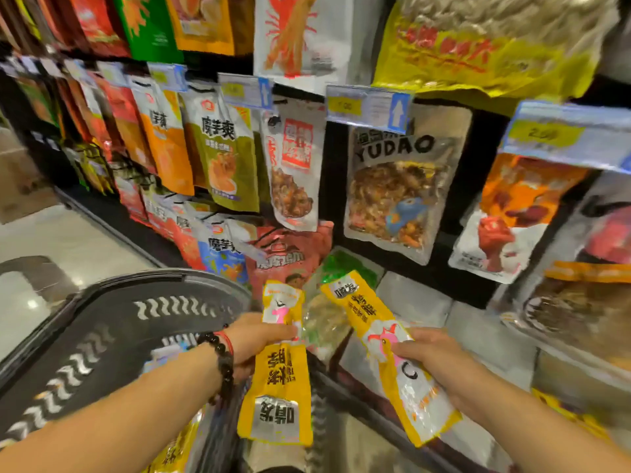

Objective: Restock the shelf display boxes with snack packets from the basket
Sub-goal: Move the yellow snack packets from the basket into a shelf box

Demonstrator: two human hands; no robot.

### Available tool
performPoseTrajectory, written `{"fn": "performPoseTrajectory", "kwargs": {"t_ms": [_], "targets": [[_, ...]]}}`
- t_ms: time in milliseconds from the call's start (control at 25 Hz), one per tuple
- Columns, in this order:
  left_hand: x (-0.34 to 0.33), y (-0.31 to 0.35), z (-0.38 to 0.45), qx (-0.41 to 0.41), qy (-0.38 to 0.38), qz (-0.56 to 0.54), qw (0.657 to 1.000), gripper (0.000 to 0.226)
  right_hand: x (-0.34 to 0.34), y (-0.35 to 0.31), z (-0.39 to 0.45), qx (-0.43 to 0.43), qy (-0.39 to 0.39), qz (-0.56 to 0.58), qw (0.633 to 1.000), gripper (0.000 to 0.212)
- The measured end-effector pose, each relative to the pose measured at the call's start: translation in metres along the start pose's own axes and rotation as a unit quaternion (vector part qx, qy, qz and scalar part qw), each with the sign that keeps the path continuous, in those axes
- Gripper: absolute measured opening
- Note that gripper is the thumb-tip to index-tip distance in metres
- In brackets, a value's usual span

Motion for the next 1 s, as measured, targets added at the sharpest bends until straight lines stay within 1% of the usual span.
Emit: {"fn": "performPoseTrajectory", "kwargs": {"t_ms": [80, 120, 160, 200, 240, 320, 400, 440, 520, 560, 640, 680, 720, 760, 800, 880, 1000], "targets": [[-0.049, -0.016, 0.024, 0.006, -0.027, 0.035, 0.999, 0.058, 0.037, 0.034, -0.009, -0.024, 0.029, 0.019, 0.999, 0.007], [-0.071, -0.028, 0.038, 0.009, -0.044, 0.049, 0.998, 0.062, 0.054, 0.055, -0.013, -0.034, 0.049, 0.038, 0.998, 0.005], [-0.099, -0.040, 0.049, 0.017, -0.063, 0.070, 0.995, 0.060, 0.074, 0.075, -0.021, -0.044, 0.081, 0.057, 0.994, 0.005], [-0.124, -0.054, 0.060, 0.026, -0.077, 0.087, 0.993, 0.053, 0.095, 0.099, -0.027, -0.057, 0.121, 0.074, 0.988, 0.012], [-0.150, -0.065, 0.065, 0.035, -0.090, 0.099, 0.990, 0.042, 0.116, 0.124, -0.033, -0.069, 0.164, 0.093, 0.980, 0.020], [-0.198, -0.089, 0.076, 0.053, -0.099, 0.134, 0.985, 0.016, 0.149, 0.172, -0.044, -0.092, 0.225, 0.149, 0.959, 0.028], [-0.235, -0.109, 0.087, 0.057, -0.090, 0.151, 0.983, 0.014, 0.171, 0.214, -0.053, -0.116, 0.259, 0.212, 0.935, 0.045], [-0.252, -0.119, 0.091, 0.065, -0.088, 0.155, 0.982, 0.021, 0.182, 0.234, -0.056, -0.129, 0.284, 0.238, 0.920, 0.047], [-0.289, -0.145, 0.097, 0.096, -0.123, 0.160, 0.975, 0.051, 0.203, 0.264, -0.062, -0.139, 0.322, 0.277, 0.894, 0.027], [-0.307, -0.155, 0.097, 0.110, -0.142, 0.155, 0.972, 0.062, 0.213, 0.276, -0.060, -0.151, 0.334, 0.285, 0.886, 0.021], [-0.333, -0.175, 0.097, 0.130, -0.162, 0.155, 0.966, 0.070, 0.232, 0.300, -0.052, -0.185, 0.367, 0.279, 0.868, 0.020], [-0.343, -0.181, 0.096, 0.138, -0.168, 0.153, 0.964, 0.064, 0.240, 0.306, -0.044, -0.196, 0.379, 0.260, 0.866, 0.016], [-0.351, -0.186, 0.096, 0.140, -0.172, 0.150, 0.964, 0.049, 0.246, 0.311, -0.036, -0.202, 0.392, 0.229, 0.868, 0.010], [-0.357, -0.189, 0.096, 0.139, -0.178, 0.144, 0.963, 0.031, 0.248, 0.310, -0.028, -0.202, 0.394, 0.202, 0.873, 0.009], [-0.362, -0.193, 0.098, 0.142, -0.181, 0.140, 0.963, 0.020, 0.246, 0.311, -0.018, -0.206, 0.388, 0.177, 0.881, 0.012], [-0.371, -0.197, 0.097, 0.146, -0.184, 0.127, 0.964, 0.018, 0.241, 0.305, -0.003, -0.191, 0.378, 0.138, 0.895, 0.012], [-0.377, -0.201, 0.100, 0.140, -0.192, 0.115, 0.965, 0.019, 0.242, 0.299, 0.005, -0.164, 0.383, 0.003, 0.909, 0.009]]}}
Point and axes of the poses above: each hand's wrist, its own z-axis towards the middle knuckle, its own x-axis out of the back of the hand, y = z × x, the point moved 8 cm from there along z, towards the middle knuckle, and after that the axes turned 7 degrees about -z, right-handed, at the moved point
